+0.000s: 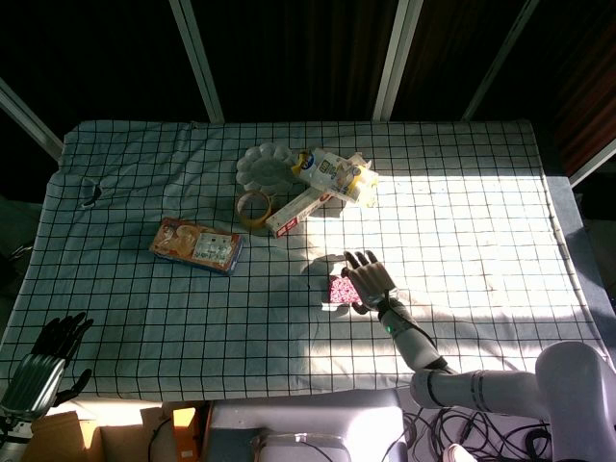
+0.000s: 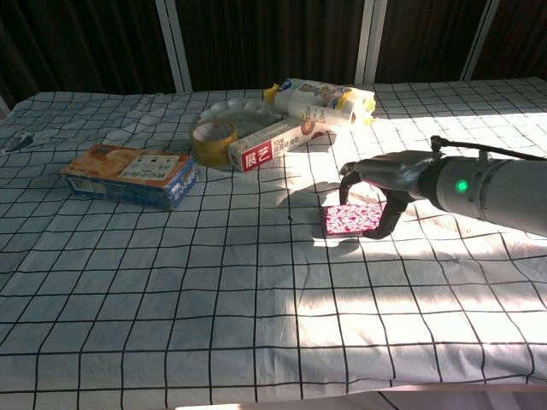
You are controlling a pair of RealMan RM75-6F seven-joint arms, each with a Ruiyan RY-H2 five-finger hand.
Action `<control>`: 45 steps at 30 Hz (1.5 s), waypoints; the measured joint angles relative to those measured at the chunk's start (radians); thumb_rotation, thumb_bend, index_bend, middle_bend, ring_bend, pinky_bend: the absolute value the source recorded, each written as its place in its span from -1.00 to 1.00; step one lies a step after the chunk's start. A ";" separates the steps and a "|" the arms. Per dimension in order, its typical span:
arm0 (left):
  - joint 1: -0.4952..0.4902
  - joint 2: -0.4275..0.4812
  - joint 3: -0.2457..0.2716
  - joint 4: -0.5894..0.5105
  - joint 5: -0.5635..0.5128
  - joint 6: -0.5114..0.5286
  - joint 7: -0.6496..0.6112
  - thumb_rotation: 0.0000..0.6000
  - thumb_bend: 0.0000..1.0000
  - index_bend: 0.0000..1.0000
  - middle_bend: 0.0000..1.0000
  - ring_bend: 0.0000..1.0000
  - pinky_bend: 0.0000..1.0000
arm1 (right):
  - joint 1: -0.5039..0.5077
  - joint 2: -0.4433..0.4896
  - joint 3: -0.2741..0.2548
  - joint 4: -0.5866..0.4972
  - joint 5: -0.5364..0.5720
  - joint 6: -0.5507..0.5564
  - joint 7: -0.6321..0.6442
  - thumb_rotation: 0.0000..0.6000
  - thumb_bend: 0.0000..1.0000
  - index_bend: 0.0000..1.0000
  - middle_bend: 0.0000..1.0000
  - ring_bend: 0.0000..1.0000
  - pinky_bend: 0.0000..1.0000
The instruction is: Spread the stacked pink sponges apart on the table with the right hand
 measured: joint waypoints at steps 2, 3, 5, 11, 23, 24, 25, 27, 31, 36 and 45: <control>0.001 0.001 0.000 -0.001 0.001 0.000 -0.001 1.00 -0.25 -1.00 -1.00 -1.00 -0.98 | 0.001 -0.005 -0.001 0.006 0.001 -0.001 -0.002 1.00 -0.53 -0.39 -1.00 -1.00 -0.98; 0.002 0.001 0.000 -0.001 0.001 0.000 -0.001 1.00 -0.25 -1.00 -1.00 -1.00 -0.98 | 0.001 -0.007 0.000 0.009 0.001 -0.001 -0.002 1.00 -0.53 -0.39 -1.00 -1.00 -0.98; 0.003 0.002 -0.001 -0.001 0.002 0.001 -0.001 1.00 -0.25 -1.00 -1.00 -1.00 -0.98 | 0.001 -0.009 0.001 0.012 -0.001 0.000 -0.001 1.00 -0.53 -0.37 -1.00 -1.00 -0.97; 0.004 0.003 -0.002 -0.002 0.003 0.000 -0.002 1.00 -0.25 -1.00 -1.00 -1.00 -0.98 | -0.004 -0.009 0.004 0.015 -0.011 0.007 0.007 1.00 -0.53 -0.26 -1.00 -1.00 -0.92; 0.003 0.007 -0.006 -0.010 0.001 -0.007 0.003 1.00 -0.25 -1.00 -1.00 -1.00 -0.98 | -0.022 -0.003 0.022 -0.008 -0.061 0.029 0.046 1.00 -0.53 -0.08 -0.98 -1.00 -0.83; 0.003 0.008 -0.006 -0.011 0.001 -0.008 0.003 1.00 -0.25 -1.00 -1.00 -1.00 -0.98 | -0.025 0.002 0.024 -0.020 -0.074 0.033 0.052 1.00 -0.53 -0.07 -0.98 -1.00 -0.83; 0.003 0.008 -0.007 -0.011 0.000 -0.009 0.003 1.00 -0.25 -1.00 -1.00 -1.00 -0.98 | -0.028 0.007 0.025 -0.034 -0.089 0.037 0.059 1.00 -0.53 -0.07 -0.98 -1.00 -0.83; 0.004 0.008 -0.008 -0.012 -0.001 -0.009 0.003 1.00 -0.25 -1.00 -1.00 -1.00 -0.98 | -0.037 0.025 0.025 -0.076 -0.133 0.049 0.073 1.00 -0.53 -0.07 -0.98 -1.00 -0.83; 0.003 0.008 -0.010 -0.016 -0.002 -0.009 0.009 1.00 -0.25 -1.00 -1.00 -1.00 -0.98 | -0.056 0.063 0.015 -0.179 -0.223 0.081 0.085 1.00 -0.53 -0.06 -0.98 -1.00 -0.83; 0.000 0.007 -0.010 -0.024 0.003 -0.013 0.020 1.00 -0.25 -1.00 -1.00 -1.00 -0.98 | -0.076 0.092 -0.033 -0.283 -0.303 0.116 0.040 1.00 -0.53 -0.07 -0.98 -1.00 -0.83; 0.001 0.008 -0.009 -0.029 0.004 -0.015 0.026 1.00 -0.25 -1.00 -1.00 -1.00 -0.99 | -0.089 0.033 -0.130 -0.260 -0.318 0.146 -0.148 1.00 -0.53 -0.15 -0.98 -1.00 -0.83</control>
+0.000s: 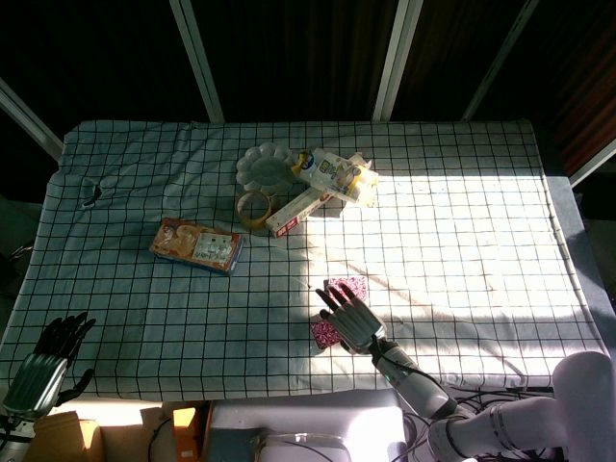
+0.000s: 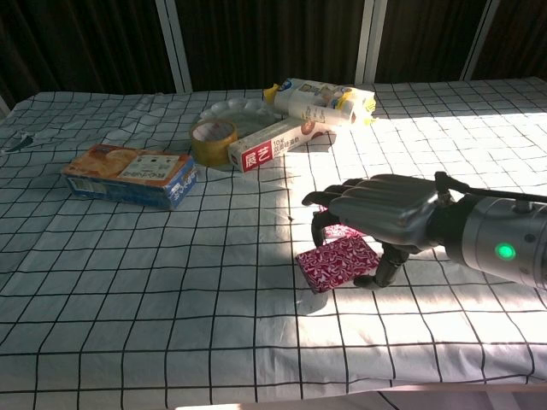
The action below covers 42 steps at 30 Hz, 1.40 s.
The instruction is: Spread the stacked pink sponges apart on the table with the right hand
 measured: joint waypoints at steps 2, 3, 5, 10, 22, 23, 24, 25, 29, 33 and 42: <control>0.001 0.000 -0.001 0.001 -0.002 0.000 0.000 1.00 -0.25 -1.00 -1.00 -1.00 -0.99 | -0.003 -0.020 -0.011 0.017 0.001 0.002 -0.024 1.00 -0.53 -0.38 -0.98 -1.00 -0.83; 0.001 0.000 -0.001 0.001 -0.002 0.000 -0.001 1.00 -0.25 -1.00 -1.00 -1.00 -0.99 | -0.005 -0.025 -0.013 0.020 0.000 0.002 -0.027 1.00 -0.53 -0.47 -0.98 -1.00 -0.83; 0.001 -0.001 -0.002 0.003 -0.003 -0.002 -0.004 1.00 -0.25 -1.00 -1.00 -1.00 -0.99 | -0.007 -0.025 -0.014 0.020 -0.003 -0.004 -0.026 1.00 -0.53 -0.68 -0.99 -1.00 -0.83; 0.001 0.000 -0.003 0.005 -0.008 -0.007 -0.004 1.00 -0.25 -1.00 -1.00 -1.00 -0.99 | -0.002 0.000 -0.007 -0.002 0.019 -0.035 -0.019 1.00 -0.53 -0.93 -1.00 -1.00 -0.86; -0.001 0.010 -0.003 -0.011 -0.008 -0.014 -0.001 1.00 -0.25 -1.00 -1.00 -1.00 -0.99 | 0.006 0.048 0.116 0.039 0.115 -0.028 0.064 1.00 -0.53 -0.68 -1.00 -1.00 -0.92; -0.002 0.011 -0.003 -0.012 -0.009 -0.016 0.000 1.00 -0.25 -1.00 -1.00 -1.00 -0.99 | 0.011 0.047 0.126 0.055 0.141 -0.033 0.065 1.00 -0.53 -0.68 -1.00 -1.00 -0.92; -0.002 0.011 -0.003 -0.013 -0.009 -0.018 0.000 1.00 -0.25 -1.00 -1.00 -1.00 -0.99 | 0.016 0.045 0.133 0.067 0.163 -0.039 0.065 1.00 -0.53 -0.67 -1.00 -1.00 -0.92; -0.003 0.011 -0.003 -0.014 -0.010 -0.021 0.000 1.00 -0.25 -1.00 -1.00 -1.00 -0.99 | 0.022 0.043 0.139 0.079 0.185 -0.046 0.064 1.00 -0.53 -0.66 -1.00 -1.00 -0.92; -0.003 0.013 -0.004 -0.015 -0.015 -0.026 -0.001 1.00 -0.25 -1.00 -1.00 -1.00 -0.99 | 0.050 0.033 0.155 0.131 0.279 -0.098 0.060 1.00 -0.53 -0.65 -1.00 -1.00 -0.92; -0.003 0.014 -0.005 -0.012 -0.019 -0.030 -0.003 1.00 -0.25 -1.00 -1.00 -1.00 -0.99 | 0.065 0.020 0.153 0.168 0.308 -0.123 0.063 1.00 -0.53 -0.65 -1.00 -1.00 -0.92; -0.002 0.010 -0.005 -0.008 -0.018 -0.029 -0.011 1.00 -0.25 -1.00 -1.00 -1.00 -0.99 | 0.087 -0.016 0.133 0.212 0.337 -0.133 0.053 1.00 -0.53 -0.64 -1.00 -1.00 -0.92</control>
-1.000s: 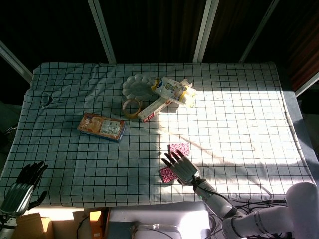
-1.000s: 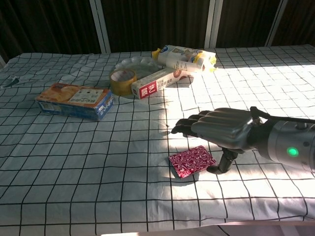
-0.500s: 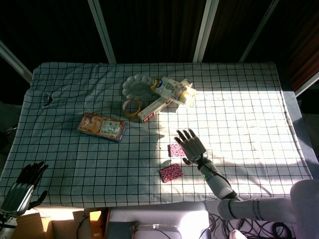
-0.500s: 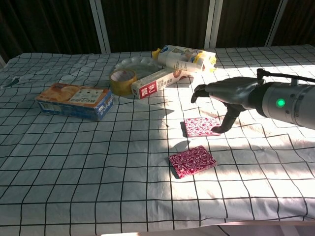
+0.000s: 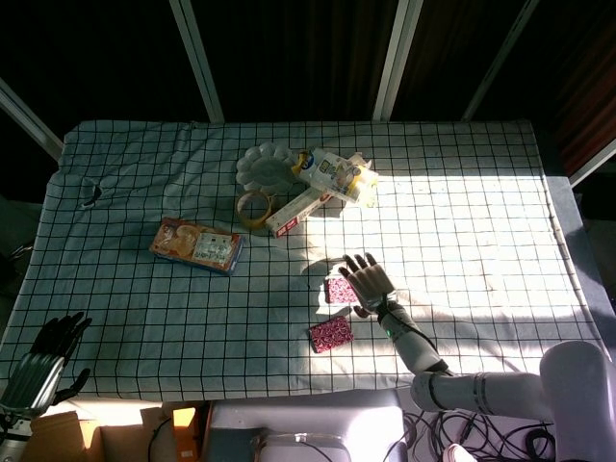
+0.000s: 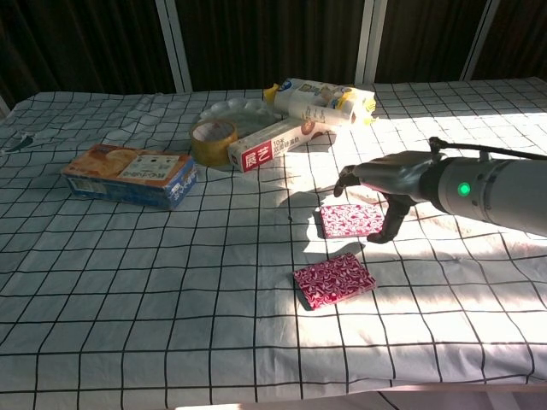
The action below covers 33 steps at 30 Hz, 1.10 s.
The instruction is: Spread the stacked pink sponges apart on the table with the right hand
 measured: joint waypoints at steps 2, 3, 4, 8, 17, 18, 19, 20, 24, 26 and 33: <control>0.000 0.000 0.000 0.002 0.000 0.000 -0.001 1.00 -0.25 -1.00 -1.00 -1.00 -0.99 | 0.002 -0.004 -0.001 0.005 0.004 0.002 0.001 1.00 -0.53 -0.62 -1.00 -1.00 -0.92; 0.001 0.000 0.000 0.002 0.000 0.000 -0.001 1.00 -0.25 -1.00 -1.00 -1.00 -0.99 | 0.002 -0.005 -0.001 0.008 0.007 0.002 0.002 1.00 -0.53 -0.61 -1.00 -1.00 -0.92; 0.001 0.000 0.000 0.003 0.000 0.000 -0.001 1.00 -0.25 -1.00 -1.00 -1.00 -0.99 | 0.003 -0.006 -0.001 0.010 0.010 0.001 0.003 1.00 -0.53 -0.60 -1.00 -1.00 -0.92; 0.000 -0.002 -0.001 0.005 -0.001 -0.002 -0.006 1.00 -0.25 -1.00 -1.00 -1.00 -0.99 | 0.006 -0.013 0.001 0.025 0.024 -0.007 0.014 1.00 -0.53 -0.57 -1.00 -1.00 -0.92; 0.000 -0.002 -0.001 0.006 -0.003 -0.005 -0.006 1.00 -0.25 -1.00 -1.00 -1.00 -0.99 | 0.010 -0.024 0.001 0.040 0.021 0.000 0.028 1.00 -0.53 -0.45 -1.00 -1.00 -0.92; 0.000 -0.001 0.000 0.006 -0.003 -0.006 -0.006 1.00 -0.25 -1.00 -1.00 -1.00 -0.99 | 0.009 -0.024 0.001 0.040 0.021 0.002 0.029 1.00 -0.53 -0.43 -1.00 -1.00 -0.92; 0.000 -0.001 0.000 0.006 -0.002 -0.006 -0.006 1.00 -0.25 -1.00 -1.00 -1.00 -0.99 | 0.009 -0.024 0.001 0.041 0.021 0.003 0.029 1.00 -0.53 -0.42 -1.00 -1.00 -0.92; 0.000 -0.002 0.000 0.006 -0.002 -0.006 -0.006 1.00 -0.25 -1.00 -1.00 -1.00 -0.99 | 0.010 -0.025 0.000 0.041 0.022 0.003 0.028 1.00 -0.53 -0.40 -1.00 -1.00 -0.92; 0.001 -0.002 0.000 0.007 -0.003 -0.005 -0.007 1.00 -0.25 -1.00 -1.00 -1.00 -0.99 | 0.011 -0.027 -0.003 0.044 0.023 0.008 0.025 1.00 -0.53 -0.37 -1.00 -1.00 -0.90; 0.001 -0.002 0.000 0.008 -0.003 -0.005 -0.007 1.00 -0.25 -1.00 -1.00 -1.00 -0.99 | 0.012 -0.030 -0.004 0.046 0.024 0.010 0.022 1.00 -0.53 -0.38 -1.00 -1.00 -0.89; 0.002 -0.001 0.000 0.008 -0.002 -0.003 -0.009 1.00 -0.25 -1.00 -1.00 -1.00 -0.99 | 0.016 -0.036 -0.007 0.052 0.037 0.011 0.011 1.00 -0.53 -0.38 -1.00 -1.00 -0.88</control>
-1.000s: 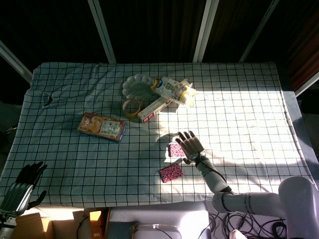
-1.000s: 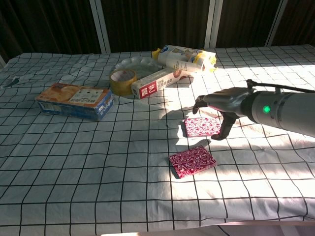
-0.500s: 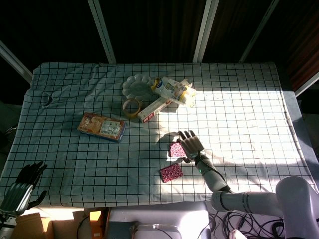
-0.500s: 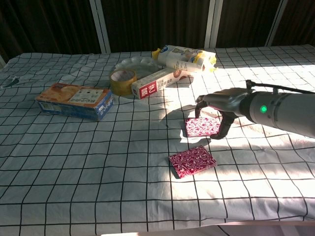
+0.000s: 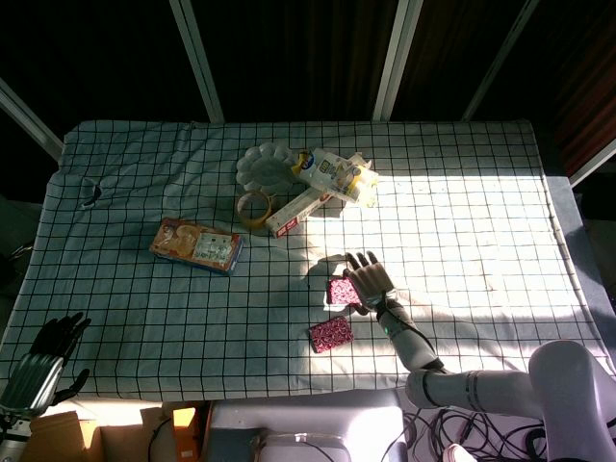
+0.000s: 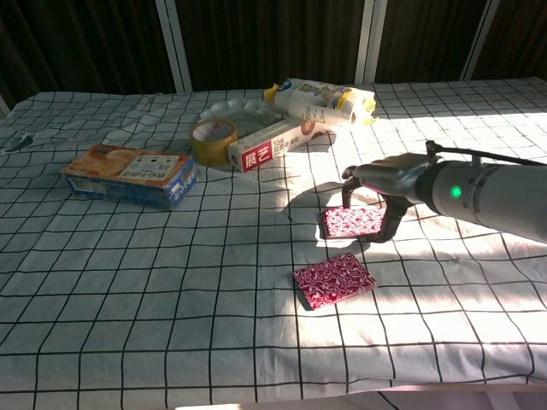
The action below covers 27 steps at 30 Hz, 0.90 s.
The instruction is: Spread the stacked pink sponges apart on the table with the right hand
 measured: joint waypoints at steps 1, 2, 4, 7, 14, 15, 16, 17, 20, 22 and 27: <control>0.000 0.000 0.000 0.000 0.000 0.000 0.000 1.00 -0.25 -1.00 -1.00 -1.00 -0.99 | 0.000 0.000 0.001 0.000 -0.001 0.000 0.001 1.00 -0.53 -0.37 -1.00 -1.00 -0.88; 0.001 0.000 0.000 0.000 0.000 0.000 0.000 1.00 -0.25 -1.00 -1.00 -1.00 -0.99 | 0.000 0.000 0.001 0.000 -0.002 0.000 0.003 1.00 -0.53 -0.36 -1.00 -1.00 -0.87; 0.001 0.000 0.000 0.000 0.000 0.001 -0.001 1.00 -0.25 -1.00 -1.00 -1.00 -0.99 | -0.001 0.000 0.003 0.000 -0.006 0.001 0.007 1.00 -0.53 -0.33 -1.00 -1.00 -0.86; 0.001 0.000 -0.001 0.001 -0.001 0.002 -0.001 1.00 -0.25 -1.00 -1.00 -1.00 -0.99 | -0.004 0.003 0.004 -0.002 -0.017 0.004 0.015 1.00 -0.53 -0.30 -1.00 -1.00 -0.84; 0.001 0.000 -0.001 -0.001 0.000 0.001 0.002 1.00 -0.25 -1.00 -1.00 -1.00 -0.99 | -0.014 0.009 0.006 -0.015 -0.053 0.023 0.031 1.00 -0.53 -0.19 -1.00 -1.00 -0.77; 0.001 0.001 -0.001 -0.002 -0.001 0.001 0.003 1.00 -0.25 -1.00 -1.00 -1.00 -0.99 | -0.017 0.011 0.006 -0.019 -0.062 0.028 0.034 1.00 -0.53 -0.16 -1.00 -1.00 -0.76; 0.001 0.001 -0.001 -0.002 -0.001 0.001 0.004 1.00 -0.25 -1.00 -1.00 -1.00 -0.99 | -0.020 0.013 0.005 -0.024 -0.074 0.034 0.037 1.00 -0.53 -0.15 -1.00 -1.00 -0.75; 0.002 0.002 -0.002 -0.003 -0.001 0.002 0.005 1.00 -0.25 -1.00 -1.00 -1.00 -0.99 | -0.025 0.016 0.004 -0.032 -0.092 0.045 0.041 1.00 -0.53 -0.12 -1.00 -1.00 -0.74; 0.002 0.003 -0.002 -0.007 -0.002 0.003 0.008 1.00 -0.25 -1.00 -1.00 -1.00 -0.99 | -0.042 0.031 -0.004 -0.062 -0.154 0.073 0.056 1.00 -0.53 -0.08 -1.00 -1.00 -0.72; 0.002 0.004 -0.002 -0.011 -0.001 0.005 0.011 1.00 -0.25 -1.00 -1.00 -1.00 -0.99 | -0.057 0.045 -0.012 -0.088 -0.199 0.090 0.071 1.00 -0.53 -0.07 -1.00 -1.00 -0.71; 0.003 0.005 -0.002 -0.014 0.000 0.006 0.014 1.00 -0.25 -1.00 -1.00 -1.00 -0.99 | -0.091 0.080 -0.034 -0.137 -0.270 0.122 0.106 1.00 -0.53 -0.08 -1.00 -1.00 -0.71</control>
